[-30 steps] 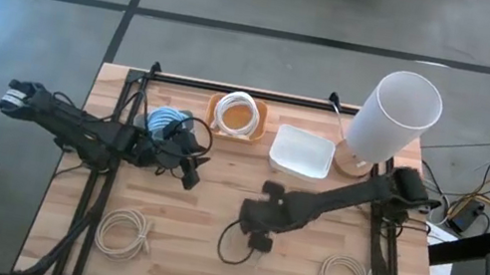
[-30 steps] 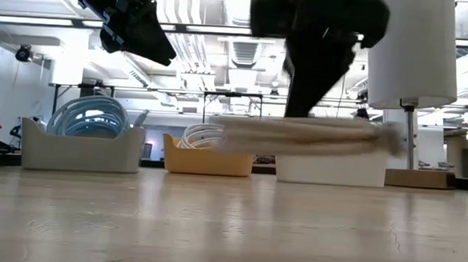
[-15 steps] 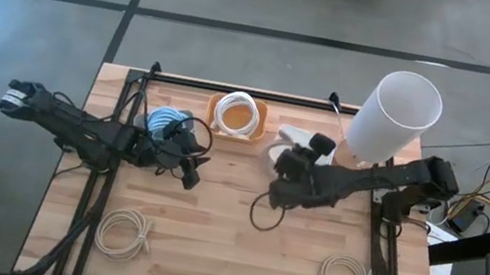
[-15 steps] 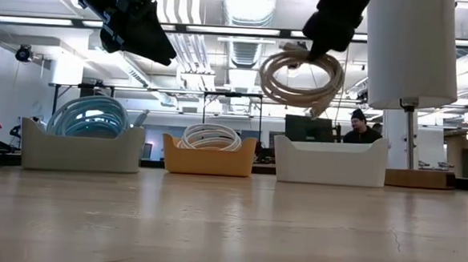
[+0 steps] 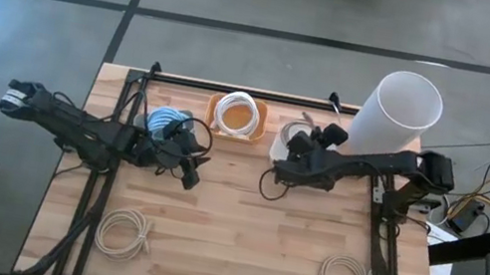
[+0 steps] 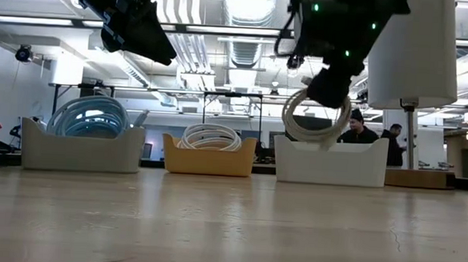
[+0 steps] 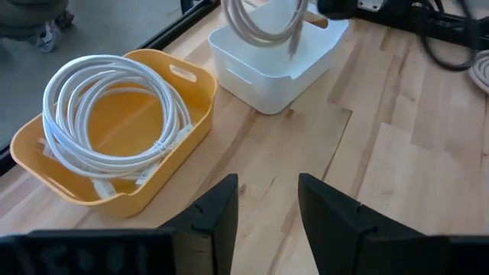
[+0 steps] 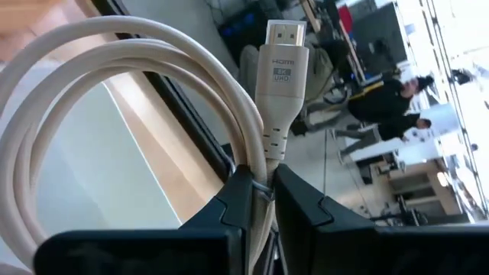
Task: Sort HDMI cables
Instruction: Put the middle brown hdmi cable into the white bin, then put the right brown hdmi cable into the white bin
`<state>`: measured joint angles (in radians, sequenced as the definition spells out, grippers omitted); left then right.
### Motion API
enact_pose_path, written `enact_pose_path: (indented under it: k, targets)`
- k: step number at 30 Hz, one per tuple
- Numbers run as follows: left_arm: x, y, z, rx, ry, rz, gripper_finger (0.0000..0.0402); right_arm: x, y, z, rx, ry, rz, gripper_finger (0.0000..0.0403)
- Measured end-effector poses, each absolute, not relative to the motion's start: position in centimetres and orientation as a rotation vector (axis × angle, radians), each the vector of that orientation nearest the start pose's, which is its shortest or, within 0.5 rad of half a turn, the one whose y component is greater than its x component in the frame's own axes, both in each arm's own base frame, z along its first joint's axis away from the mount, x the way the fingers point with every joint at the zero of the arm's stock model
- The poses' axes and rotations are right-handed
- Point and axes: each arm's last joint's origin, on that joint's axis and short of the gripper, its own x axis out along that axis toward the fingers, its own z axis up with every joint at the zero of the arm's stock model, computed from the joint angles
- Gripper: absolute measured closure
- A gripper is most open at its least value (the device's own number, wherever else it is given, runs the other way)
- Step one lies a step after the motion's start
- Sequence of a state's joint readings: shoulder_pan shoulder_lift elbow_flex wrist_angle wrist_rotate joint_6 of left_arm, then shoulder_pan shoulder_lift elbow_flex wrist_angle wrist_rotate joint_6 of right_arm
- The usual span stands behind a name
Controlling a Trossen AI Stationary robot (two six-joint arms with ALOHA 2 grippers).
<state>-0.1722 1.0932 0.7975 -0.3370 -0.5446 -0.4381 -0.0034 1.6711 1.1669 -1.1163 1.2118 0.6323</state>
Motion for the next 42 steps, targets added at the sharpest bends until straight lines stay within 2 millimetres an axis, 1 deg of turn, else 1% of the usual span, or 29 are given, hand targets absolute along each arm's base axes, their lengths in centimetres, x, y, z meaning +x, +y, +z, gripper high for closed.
enact_pose_path:
  k: [3, 9, 14, 17, 22, 28, 34, 42]
  targets:
    - [22.4, -2.4, 26.9, -0.197, 0.504, 0.480, 0.0262, 28.1, -3.2, 20.9, -0.477, 1.021, -1.270, 0.0363]
    - [22.4, -2.4, 26.9, -0.198, 0.504, 0.481, 0.0262, 27.2, -3.1, 18.5, -0.430, 1.062, -1.236, 0.0359]
    - [22.4, -2.4, 26.9, -0.198, 0.504, 0.481, 0.0262, 26.9, -3.2, 16.9, -0.341, 1.083, -1.191, 0.0358]
    - [22.4, -2.4, 26.9, -0.202, 0.503, 0.482, 0.0262, 26.9, -3.2, 16.3, -0.348, 1.089, -1.167, 0.0358]
    - [22.4, -2.4, 26.9, -0.203, 0.502, 0.482, 0.0262, 27.1, -3.2, 16.4, -0.362, 1.093, -1.151, 0.0358]
    - [22.4, -2.4, 26.9, -0.204, 0.502, 0.482, 0.0262, 27.9, -3.2, 17.3, -0.366, 1.086, -1.128, 0.0351]
    - [22.4, -2.4, 26.9, -0.204, 0.502, 0.482, 0.0262, 28.4, -3.6, 17.9, -0.327, 1.084, -1.114, 0.0312]
    - [22.4, -2.4, 26.9, -0.204, 0.502, 0.482, 0.0262, 28.4, -3.9, 17.9, -0.304, 1.095, -1.112, 0.0260]
